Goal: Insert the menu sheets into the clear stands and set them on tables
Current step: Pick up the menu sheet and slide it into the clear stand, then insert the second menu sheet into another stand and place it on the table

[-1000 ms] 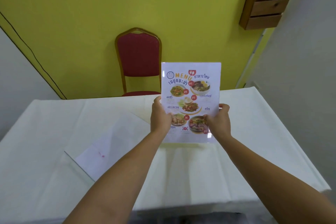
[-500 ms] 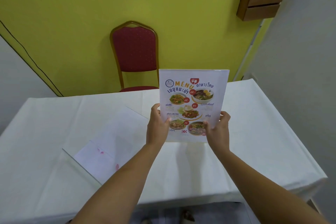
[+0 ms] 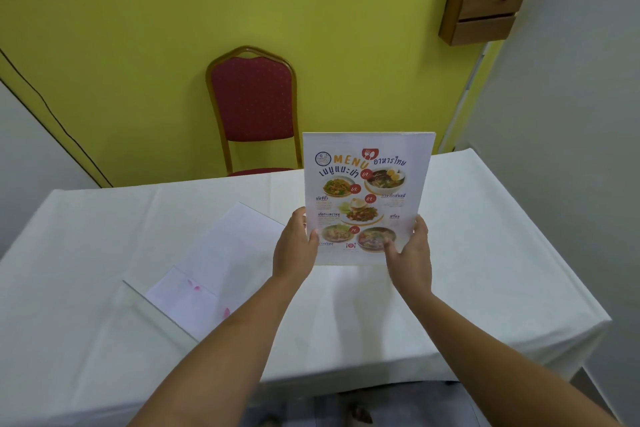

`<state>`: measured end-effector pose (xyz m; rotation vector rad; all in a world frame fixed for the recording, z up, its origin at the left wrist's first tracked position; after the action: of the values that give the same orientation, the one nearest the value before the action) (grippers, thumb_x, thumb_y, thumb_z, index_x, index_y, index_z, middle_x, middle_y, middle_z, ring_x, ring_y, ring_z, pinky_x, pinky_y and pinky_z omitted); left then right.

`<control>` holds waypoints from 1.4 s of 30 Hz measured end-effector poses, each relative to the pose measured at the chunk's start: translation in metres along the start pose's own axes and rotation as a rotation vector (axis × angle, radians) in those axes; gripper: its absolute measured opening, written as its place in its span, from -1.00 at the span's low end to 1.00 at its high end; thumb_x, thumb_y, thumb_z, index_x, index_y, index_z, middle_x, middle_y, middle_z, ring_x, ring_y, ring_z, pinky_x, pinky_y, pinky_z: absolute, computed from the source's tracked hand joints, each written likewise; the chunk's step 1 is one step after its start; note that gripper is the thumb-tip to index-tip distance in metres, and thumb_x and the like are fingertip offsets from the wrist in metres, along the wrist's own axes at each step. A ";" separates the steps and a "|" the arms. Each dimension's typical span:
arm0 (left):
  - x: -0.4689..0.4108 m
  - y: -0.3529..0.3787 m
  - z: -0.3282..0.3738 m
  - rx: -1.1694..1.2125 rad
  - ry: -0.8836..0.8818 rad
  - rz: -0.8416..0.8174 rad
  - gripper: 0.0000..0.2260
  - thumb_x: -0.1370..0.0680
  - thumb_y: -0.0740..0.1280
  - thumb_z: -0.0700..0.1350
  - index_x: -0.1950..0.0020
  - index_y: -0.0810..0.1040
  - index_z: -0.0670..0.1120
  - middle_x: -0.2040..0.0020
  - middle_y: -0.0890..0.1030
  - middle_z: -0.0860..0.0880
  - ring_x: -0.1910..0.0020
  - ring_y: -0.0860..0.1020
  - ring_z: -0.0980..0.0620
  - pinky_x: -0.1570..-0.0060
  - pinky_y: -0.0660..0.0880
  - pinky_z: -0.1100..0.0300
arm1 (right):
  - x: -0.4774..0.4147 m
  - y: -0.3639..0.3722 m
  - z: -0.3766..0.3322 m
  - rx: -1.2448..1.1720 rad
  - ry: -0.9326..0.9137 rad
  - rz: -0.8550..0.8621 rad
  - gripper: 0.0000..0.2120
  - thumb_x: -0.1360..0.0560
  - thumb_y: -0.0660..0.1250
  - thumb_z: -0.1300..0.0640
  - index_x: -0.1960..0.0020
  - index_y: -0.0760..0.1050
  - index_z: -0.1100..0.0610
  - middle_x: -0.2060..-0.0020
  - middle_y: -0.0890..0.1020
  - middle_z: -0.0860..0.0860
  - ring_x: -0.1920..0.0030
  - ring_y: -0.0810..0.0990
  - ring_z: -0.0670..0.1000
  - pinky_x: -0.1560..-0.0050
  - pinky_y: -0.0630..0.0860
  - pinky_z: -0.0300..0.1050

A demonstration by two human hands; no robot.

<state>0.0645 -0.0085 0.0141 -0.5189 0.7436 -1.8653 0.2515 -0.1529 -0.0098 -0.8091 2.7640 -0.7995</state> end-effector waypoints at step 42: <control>-0.043 -0.142 -0.233 -0.222 -0.393 0.016 -0.27 -0.32 0.46 0.30 -0.30 0.44 -0.15 -0.25 0.49 -0.12 -0.30 0.41 -0.13 -0.21 0.40 0.02 | 0.171 0.235 -0.057 0.444 -0.056 -0.457 -0.02 -0.47 0.07 -0.40 -0.54 -0.36 0.16 -0.53 -0.32 0.12 -0.54 -0.30 0.14 -0.50 -0.28 0.03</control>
<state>-0.1627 0.1332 -0.0549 -0.9855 0.6868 -1.6044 -0.0161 -0.0513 -0.0861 -1.3447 2.2335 -1.3747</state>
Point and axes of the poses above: each hand's wrist, its own x-axis away from the middle knuckle, its own y-axis out of the palm, z = x × y, the point moved 7 cm from there along -x, towards the middle knuckle
